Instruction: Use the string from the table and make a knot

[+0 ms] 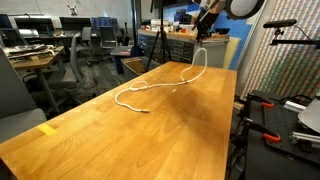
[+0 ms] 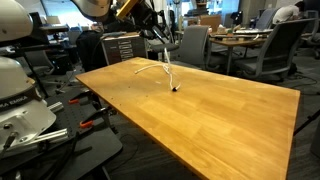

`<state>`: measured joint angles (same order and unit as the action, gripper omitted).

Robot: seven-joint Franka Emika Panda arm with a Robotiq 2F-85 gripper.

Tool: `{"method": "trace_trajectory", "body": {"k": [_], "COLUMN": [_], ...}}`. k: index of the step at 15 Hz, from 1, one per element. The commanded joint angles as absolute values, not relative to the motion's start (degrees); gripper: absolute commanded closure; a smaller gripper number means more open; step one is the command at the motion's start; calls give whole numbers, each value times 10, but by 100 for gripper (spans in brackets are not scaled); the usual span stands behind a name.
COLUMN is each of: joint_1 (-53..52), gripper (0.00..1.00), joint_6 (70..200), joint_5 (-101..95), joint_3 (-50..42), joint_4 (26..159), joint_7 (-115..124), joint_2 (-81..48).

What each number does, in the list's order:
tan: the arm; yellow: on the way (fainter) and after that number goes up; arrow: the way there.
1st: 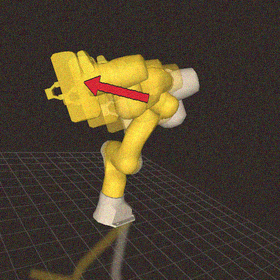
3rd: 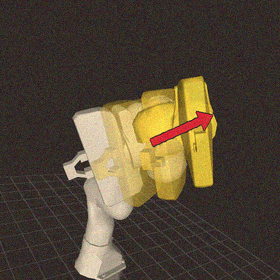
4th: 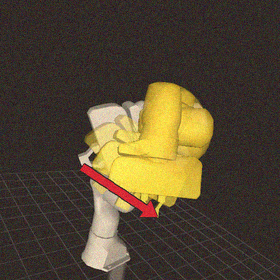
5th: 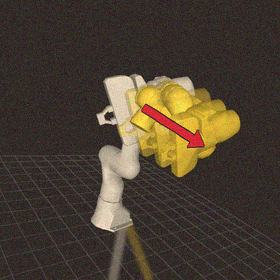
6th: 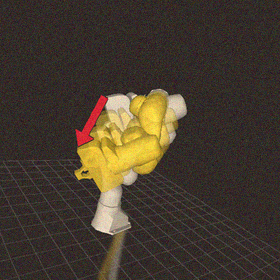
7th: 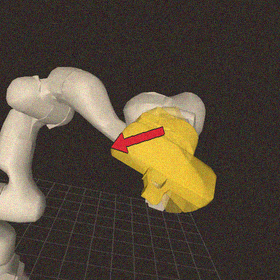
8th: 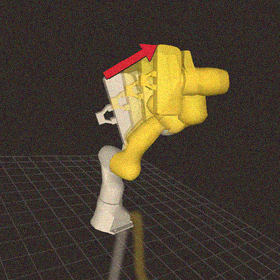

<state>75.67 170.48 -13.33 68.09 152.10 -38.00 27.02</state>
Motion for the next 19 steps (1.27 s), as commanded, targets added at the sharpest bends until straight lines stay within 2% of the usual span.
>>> {"method": "trace_trajectory", "body": {"k": [1,2,3,4,5,9,16,17,19], "joint_1": [756,759,763,756,724,634,319,273,189], "gripper": [70,62,36,36,31,1,0,0,0], "joint_6": [1705,1705,1705,1679,1621,1487,1256,1309,1302], "joint_5": [-132,-132,-132,-143,-219,-319,-286,-325,-321], "joint_3": [682,682,682,673,634,557,337,274,199], "joint_4": [1521,1521,1521,1521,1514,1510,1452,1491,1486], "joint_7": [-380,-380,-381,-403,-371,-389,-378,-372,-369], "joint_2": [270,270,269,270,235,158,-1,39,23]}}
